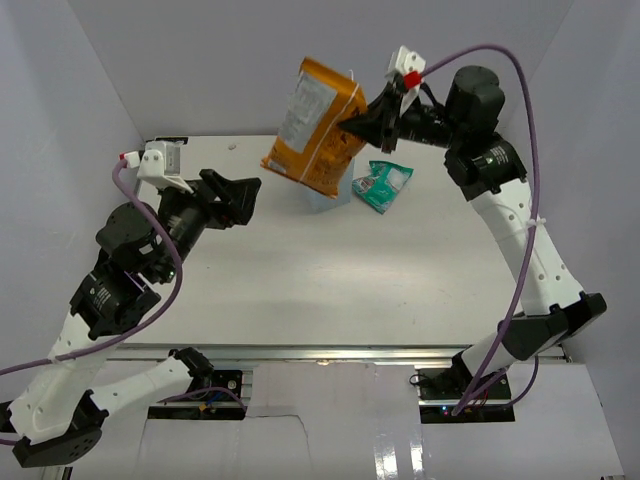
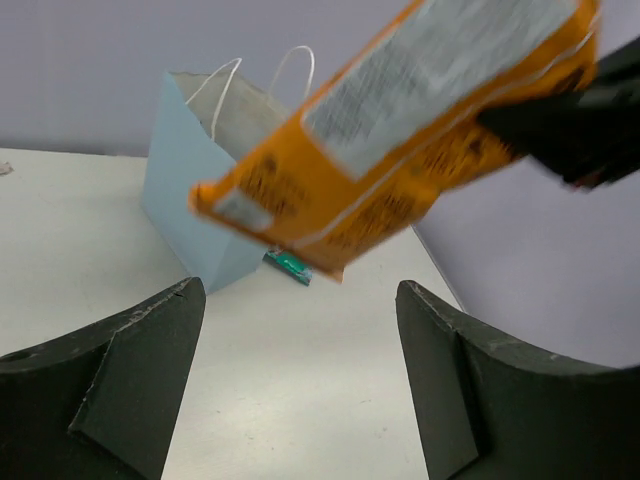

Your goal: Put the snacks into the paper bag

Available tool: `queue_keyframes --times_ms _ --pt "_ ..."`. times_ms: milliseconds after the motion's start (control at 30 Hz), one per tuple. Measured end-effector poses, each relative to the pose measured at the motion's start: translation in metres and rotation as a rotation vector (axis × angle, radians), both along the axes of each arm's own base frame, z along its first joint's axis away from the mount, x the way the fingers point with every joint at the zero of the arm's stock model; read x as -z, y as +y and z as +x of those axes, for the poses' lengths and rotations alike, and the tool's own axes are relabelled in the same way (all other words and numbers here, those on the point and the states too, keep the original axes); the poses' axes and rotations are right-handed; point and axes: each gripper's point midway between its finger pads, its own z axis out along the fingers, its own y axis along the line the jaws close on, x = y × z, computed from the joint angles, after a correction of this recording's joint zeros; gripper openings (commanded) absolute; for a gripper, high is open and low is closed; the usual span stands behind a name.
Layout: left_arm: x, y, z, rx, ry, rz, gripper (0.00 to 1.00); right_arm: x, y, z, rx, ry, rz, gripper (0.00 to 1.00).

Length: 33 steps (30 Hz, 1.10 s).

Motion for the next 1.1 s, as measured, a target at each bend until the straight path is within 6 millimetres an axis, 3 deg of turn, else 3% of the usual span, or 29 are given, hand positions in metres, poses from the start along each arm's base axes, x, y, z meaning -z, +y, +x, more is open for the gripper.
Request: queue_keyframes --times_ms 100,200,300,400,600,767,967,1100 --pt "0.017 0.009 -0.004 -0.024 0.020 -0.002 0.88 -0.061 -0.004 0.026 0.089 -0.040 0.120 0.08" --pt "0.033 0.014 -0.007 -0.039 0.044 -0.002 0.88 -0.105 -0.009 0.049 0.171 -0.098 0.225 0.08" --pt "0.047 0.019 -0.010 -0.053 0.071 -0.008 0.88 -0.127 -0.014 0.071 0.258 -0.146 0.303 0.08" --pt "0.057 0.025 -0.015 -0.063 0.094 -0.018 0.88 -0.132 -0.016 0.098 0.337 -0.182 0.347 0.08" --pt "0.070 0.034 -0.023 -0.081 0.121 -0.048 0.87 -0.109 -0.015 0.158 0.483 -0.208 0.360 0.08" --pt "0.086 0.036 -0.025 -0.087 0.157 -0.057 0.87 -0.072 -0.016 0.197 0.590 -0.195 0.314 0.08" --pt "0.107 0.036 -0.028 -0.091 0.204 -0.064 0.87 -0.028 -0.015 0.217 0.635 -0.158 0.240 0.08" --pt "0.115 0.037 -0.030 -0.093 0.223 -0.076 0.87 0.018 -0.013 0.224 0.643 -0.109 0.164 0.08"
